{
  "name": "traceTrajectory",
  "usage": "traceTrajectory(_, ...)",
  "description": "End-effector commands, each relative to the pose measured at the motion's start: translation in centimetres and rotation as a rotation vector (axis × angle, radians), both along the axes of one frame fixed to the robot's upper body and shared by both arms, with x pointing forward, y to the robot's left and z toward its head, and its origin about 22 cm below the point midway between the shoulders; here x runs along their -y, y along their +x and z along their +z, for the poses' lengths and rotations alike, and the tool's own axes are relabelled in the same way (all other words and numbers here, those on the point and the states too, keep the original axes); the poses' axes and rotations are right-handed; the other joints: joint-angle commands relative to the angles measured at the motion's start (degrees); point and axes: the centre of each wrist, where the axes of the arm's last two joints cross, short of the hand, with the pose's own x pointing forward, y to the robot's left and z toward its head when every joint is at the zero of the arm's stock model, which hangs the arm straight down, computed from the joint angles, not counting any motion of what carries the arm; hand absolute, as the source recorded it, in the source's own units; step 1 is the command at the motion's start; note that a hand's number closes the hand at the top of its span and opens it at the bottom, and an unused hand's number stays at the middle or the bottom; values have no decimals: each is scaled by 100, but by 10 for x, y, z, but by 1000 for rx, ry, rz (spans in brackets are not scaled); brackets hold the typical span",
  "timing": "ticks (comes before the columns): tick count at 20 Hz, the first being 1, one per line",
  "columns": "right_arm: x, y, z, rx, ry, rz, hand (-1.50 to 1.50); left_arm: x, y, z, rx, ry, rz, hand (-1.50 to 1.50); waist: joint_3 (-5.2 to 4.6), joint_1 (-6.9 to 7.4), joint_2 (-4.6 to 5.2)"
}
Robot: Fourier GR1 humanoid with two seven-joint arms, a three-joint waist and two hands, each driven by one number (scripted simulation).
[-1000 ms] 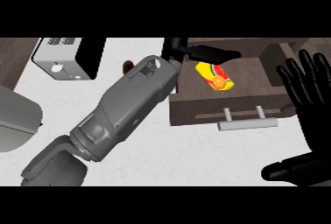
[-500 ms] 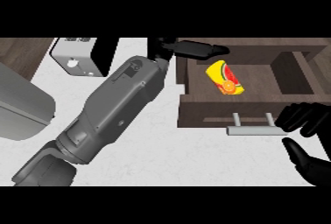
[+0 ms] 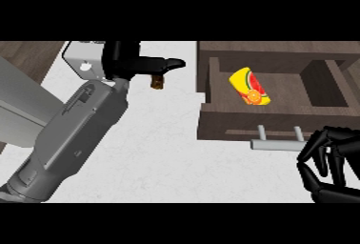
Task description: Pick up the cup, place it into the drawer and close the drawer
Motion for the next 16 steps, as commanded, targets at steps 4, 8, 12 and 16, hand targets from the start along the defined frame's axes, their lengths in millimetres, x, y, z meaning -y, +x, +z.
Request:
traceTrajectory(4,-21,10,-3,-40,-105,-48,150,-62,-59,-33,-41,-15,15,-150,-2,19,19)
traceTrajectory(8,-22,19,-21,-16,-249,-46,150,-89,-71,-26,-16,-40,23,-150,1,-46,45)
traceTrajectory(12,-28,36,-24,81,-508,-4,150,-106,-81,-52,-60,-35,18,-150,-1,42,80)
traceTrajectory(16,-35,41,-69,87,-624,-9,150,-142,-99,-56,-46,-23,23,-150,4,21,77)
